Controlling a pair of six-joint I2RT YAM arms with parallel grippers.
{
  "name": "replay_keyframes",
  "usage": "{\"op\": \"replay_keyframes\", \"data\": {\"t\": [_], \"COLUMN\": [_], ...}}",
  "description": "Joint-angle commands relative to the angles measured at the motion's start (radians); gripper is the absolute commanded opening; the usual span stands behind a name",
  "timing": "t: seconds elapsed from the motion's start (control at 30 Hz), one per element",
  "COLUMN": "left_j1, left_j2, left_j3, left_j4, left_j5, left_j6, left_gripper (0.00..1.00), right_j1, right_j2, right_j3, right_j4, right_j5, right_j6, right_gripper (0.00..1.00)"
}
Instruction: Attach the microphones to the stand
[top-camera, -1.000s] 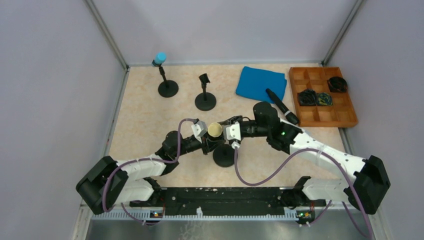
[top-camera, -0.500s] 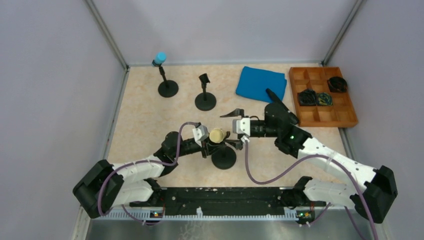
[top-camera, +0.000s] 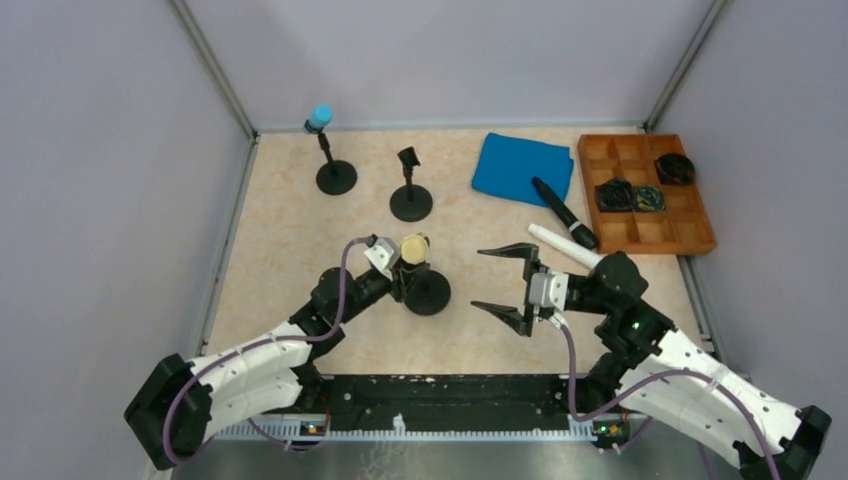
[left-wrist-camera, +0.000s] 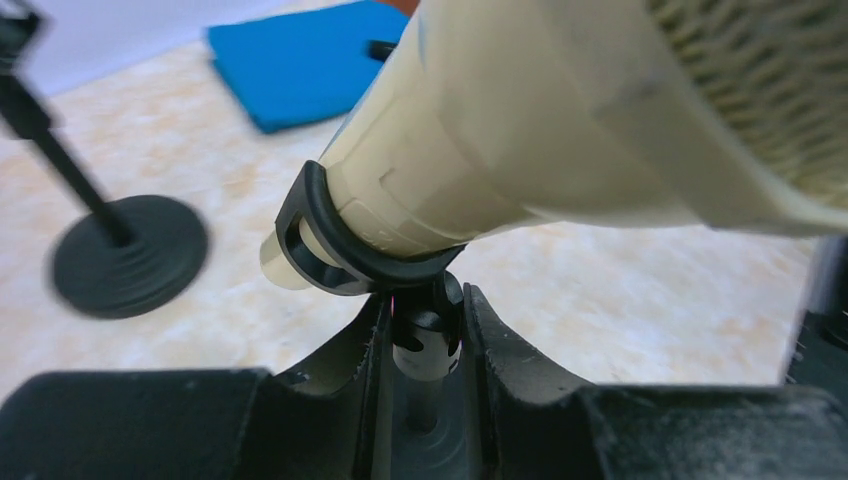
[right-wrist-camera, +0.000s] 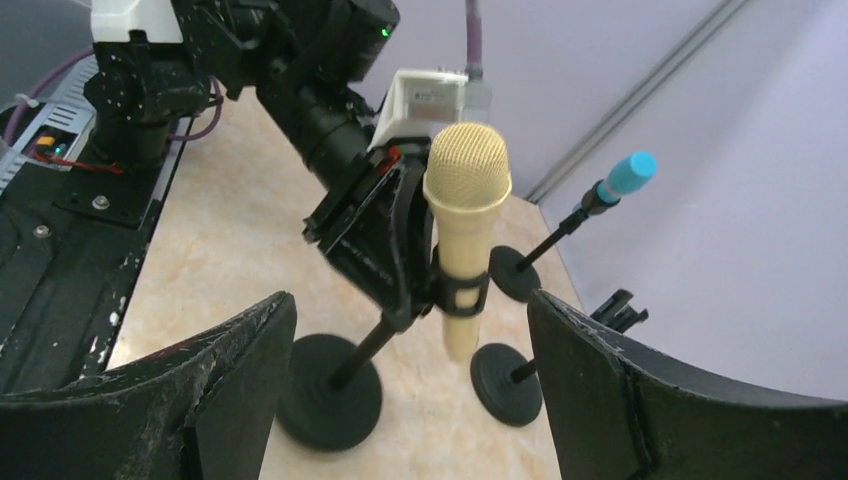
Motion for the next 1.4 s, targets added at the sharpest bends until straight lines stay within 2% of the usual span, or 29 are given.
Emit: {"op": "replay_keyframes", "data": {"t": [0.0,0.07,0.13,0.3,0.5,0.7,0.8,0.93,1.07,1.17,1.23,1.33,1.37], "left_j1": [0.004,0.017,0.067,0.358,0.539,0.684,0.751,0.85,0.899,0.907,0.906,0.907,0.907], "left_j2": [-0.086,-0.086,-0.06,0.04,0.173,0.319,0.422,0.552,0.652,0.692,0.7,0.692,0.685], "left_j3": [0.008,-0.003,0.002,0.03,0.117,0.234,0.282,0.342,0.383,0.403,0.399,0.381,0.374], "left_j4": [0.088,0.128,0.165,0.239,0.323,0.362,0.409,0.464,0.542,0.548,0.543,0.54,0.534], "left_j5": [-0.318,-0.405,-0.43,-0.216,-0.162,-0.113,-0.043,0.002,0.039,0.023,0.006,0.002,-0.002], "left_j6": [0.065,0.103,0.119,0.022,0.092,0.107,0.086,0.036,0.01,0.009,0.001,-0.015,-0.021], "left_gripper": [0.0,0.0,0.0,0.0,0.0,0.0,0.0,0.0,0.01,0.35,0.53,0.74,0.77], "right_j1": [-0.011,-0.011,-0.011,-0.01,-0.011,-0.011,-0.011,-0.01,-0.011,-0.011,-0.012,-0.02,-0.025], "right_j2": [-0.047,-0.047,-0.036,0.003,0.033,0.013,0.002,0.048,0.127,0.17,0.202,0.275,0.298], "right_j3": [-0.027,-0.025,-0.02,0.006,-0.013,-0.101,-0.141,-0.109,-0.029,0.009,0.032,0.092,0.112], "right_j4": [-0.036,-0.045,-0.045,-0.099,-0.07,0.095,0.135,0.054,-0.083,-0.137,-0.183,-0.284,-0.314], "right_j5": [0.085,0.132,0.176,0.182,0.237,0.5,0.649,0.825,0.919,0.982,1.029,1.085,1.095], "right_j6": [0.019,0.023,0.042,0.058,0.137,0.371,0.476,0.61,0.671,0.715,0.748,0.785,0.791], "right_gripper": [0.85,0.85,0.85,0.83,0.82,0.8,0.8,0.79,0.79,0.77,0.76,0.77,0.79]}}
